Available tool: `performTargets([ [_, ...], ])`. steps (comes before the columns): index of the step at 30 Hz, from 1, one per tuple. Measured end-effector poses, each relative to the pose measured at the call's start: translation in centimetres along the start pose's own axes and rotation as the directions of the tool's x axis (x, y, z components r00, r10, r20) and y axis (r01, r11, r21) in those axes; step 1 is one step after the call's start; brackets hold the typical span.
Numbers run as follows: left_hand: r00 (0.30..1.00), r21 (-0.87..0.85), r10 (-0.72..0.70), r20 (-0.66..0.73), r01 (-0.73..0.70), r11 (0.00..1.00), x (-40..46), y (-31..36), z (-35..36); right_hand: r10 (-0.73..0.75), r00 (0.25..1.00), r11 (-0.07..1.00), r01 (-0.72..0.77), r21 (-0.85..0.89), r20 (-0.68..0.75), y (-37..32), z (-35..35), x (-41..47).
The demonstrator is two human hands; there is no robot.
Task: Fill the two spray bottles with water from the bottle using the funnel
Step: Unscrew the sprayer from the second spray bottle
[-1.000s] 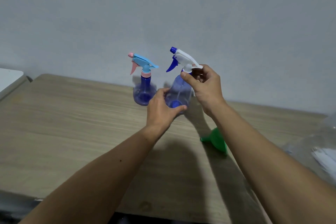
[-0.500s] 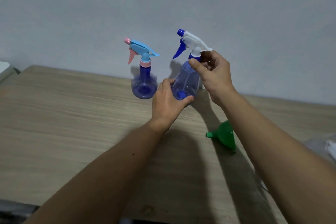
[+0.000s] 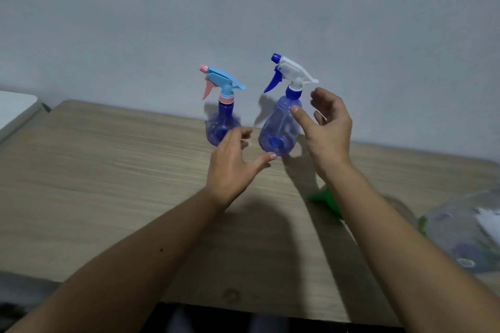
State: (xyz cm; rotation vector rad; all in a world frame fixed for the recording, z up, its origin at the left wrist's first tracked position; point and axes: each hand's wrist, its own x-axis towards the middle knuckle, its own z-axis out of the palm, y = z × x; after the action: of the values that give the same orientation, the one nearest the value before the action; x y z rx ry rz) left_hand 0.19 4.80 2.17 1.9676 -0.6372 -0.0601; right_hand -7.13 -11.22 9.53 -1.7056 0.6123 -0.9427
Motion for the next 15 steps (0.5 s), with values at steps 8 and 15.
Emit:
performTargets([
  [8,0.988,0.018,-0.049,-0.149,0.052,0.998,0.5,-3.6,-5.7,-0.03,0.997,0.998,0.026,0.053,0.076,0.2,4.2,-4.6],
  [15,0.987,0.087,-0.019,-0.159,0.033,0.996,3.2,-3.9,-5.9,0.018,0.962,0.999,-0.005,-0.05,0.274,0.2,9.3,-3.5],
])
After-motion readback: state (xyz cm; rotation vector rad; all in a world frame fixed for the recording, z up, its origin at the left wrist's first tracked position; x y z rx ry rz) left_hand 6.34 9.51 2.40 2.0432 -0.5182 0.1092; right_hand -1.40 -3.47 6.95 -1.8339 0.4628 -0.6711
